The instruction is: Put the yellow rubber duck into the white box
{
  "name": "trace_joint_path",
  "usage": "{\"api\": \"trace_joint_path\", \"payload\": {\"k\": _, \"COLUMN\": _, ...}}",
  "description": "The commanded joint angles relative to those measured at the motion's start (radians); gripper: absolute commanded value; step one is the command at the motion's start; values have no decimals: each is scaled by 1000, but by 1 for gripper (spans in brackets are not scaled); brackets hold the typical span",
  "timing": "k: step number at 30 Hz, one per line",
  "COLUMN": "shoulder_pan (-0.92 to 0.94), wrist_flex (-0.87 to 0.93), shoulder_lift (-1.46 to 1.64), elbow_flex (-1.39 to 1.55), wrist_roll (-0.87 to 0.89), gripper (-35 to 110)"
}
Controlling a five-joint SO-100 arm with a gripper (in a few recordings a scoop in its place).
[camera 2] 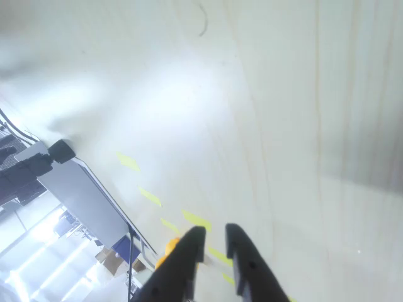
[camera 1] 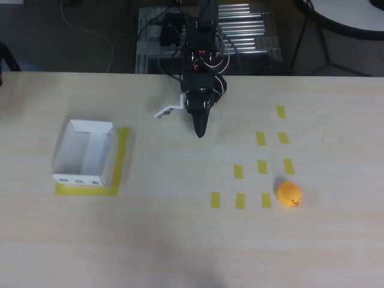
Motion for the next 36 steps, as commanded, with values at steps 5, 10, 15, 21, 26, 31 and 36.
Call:
{"api": "trace_joint_path", "payload": {"k": 5, "shoulder_pan": -9, "wrist_flex": 25, "shoulder_lift": 51, "elbow_flex": 8, "wrist_roll": 0, "gripper": 3}}
{"api": "trace_joint_path", "payload": {"k": 10, "shoulder_pan": -9, "wrist_flex": 25, "shoulder_lift": 51, "elbow_flex": 8, "wrist_roll": 0, "gripper": 3}}
{"api": "trace_joint_path", "payload": {"k": 15, "shoulder_pan": -9, "wrist_flex": 25, "shoulder_lift": 51, "elbow_flex": 8, "wrist_roll": 0, "gripper": 3}}
{"api": "trace_joint_path", "payload": {"k": 21, "shoulder_pan": -9, "wrist_flex": 25, "shoulder_lift": 51, "elbow_flex": 8, "wrist_roll": 0, "gripper": 3}}
{"api": "trace_joint_path", "payload": {"k": 26, "shoulder_pan": -37, "wrist_flex": 25, "shoulder_lift": 51, "elbow_flex": 8, "wrist_roll": -29, "gripper": 0}}
{"api": "trace_joint_path", "payload": {"k": 31, "shoulder_pan": -35, "wrist_flex": 25, "shoulder_lift": 51, "elbow_flex": 8, "wrist_roll": -31, "gripper": 0}}
{"api": "trace_joint_path", "payload": {"k": 36, "shoulder_pan": -35, "wrist_flex": 23, "shoulder_lift": 51, "elbow_flex": 8, "wrist_roll": -31, "gripper": 0}}
